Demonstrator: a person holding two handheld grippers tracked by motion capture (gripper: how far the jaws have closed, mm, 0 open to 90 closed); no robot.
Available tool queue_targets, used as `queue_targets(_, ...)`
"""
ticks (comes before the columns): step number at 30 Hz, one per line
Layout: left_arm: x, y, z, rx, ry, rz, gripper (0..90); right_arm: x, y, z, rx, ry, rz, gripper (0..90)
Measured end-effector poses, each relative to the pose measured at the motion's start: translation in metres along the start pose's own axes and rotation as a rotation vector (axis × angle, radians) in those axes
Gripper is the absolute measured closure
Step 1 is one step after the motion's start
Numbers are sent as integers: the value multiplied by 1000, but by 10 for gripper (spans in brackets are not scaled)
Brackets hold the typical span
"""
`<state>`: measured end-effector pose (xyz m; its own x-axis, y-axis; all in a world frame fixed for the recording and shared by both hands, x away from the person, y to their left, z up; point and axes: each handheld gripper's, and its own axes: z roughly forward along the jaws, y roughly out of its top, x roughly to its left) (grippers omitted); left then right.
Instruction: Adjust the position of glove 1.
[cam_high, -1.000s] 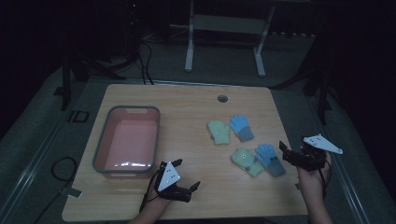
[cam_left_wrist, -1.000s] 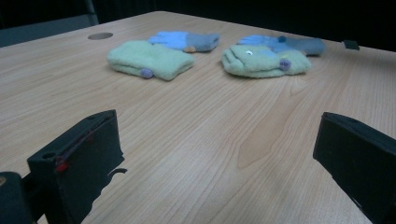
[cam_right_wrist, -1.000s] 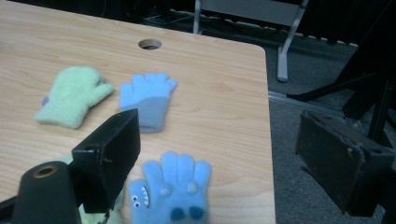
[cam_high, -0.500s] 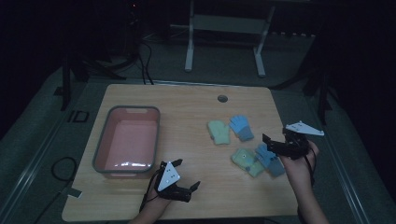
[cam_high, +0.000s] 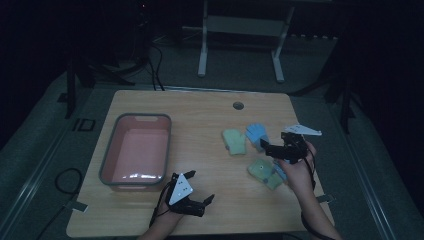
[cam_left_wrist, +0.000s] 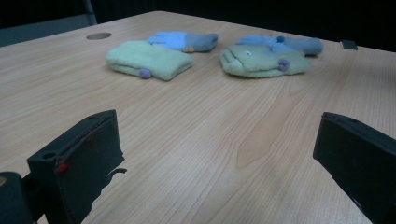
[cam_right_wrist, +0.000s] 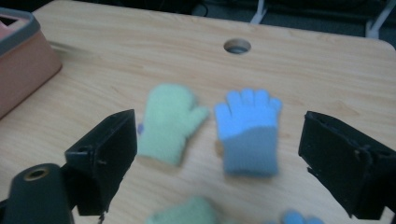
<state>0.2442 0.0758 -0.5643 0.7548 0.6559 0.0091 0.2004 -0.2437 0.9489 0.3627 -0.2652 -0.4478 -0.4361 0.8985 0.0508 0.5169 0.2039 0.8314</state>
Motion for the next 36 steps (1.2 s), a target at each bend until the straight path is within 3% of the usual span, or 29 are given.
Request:
queue_targets(11, 0, 0, 0, 0, -5, 3, 13, 21, 2, 33, -14, 41, -80, 197)
queue_targets(19, 0, 0, 0, 0, -7, 3, 13, 30, 3, 62, 47, 54, -93, 234)
queue_targets(22, -1, 0, 0, -1, -6, 4, 13, 33, 3, 73, 78, 40, -112, 317)
queue_targets(27, -1, 0, 0, -1, -7, 5, 13, 33, 3, 93, 128, 69, -87, 453)
queue_targets(36, 0, 0, 0, -2, -11, 3, 13, 40, 1, 120, 171, 76, -119, 492)
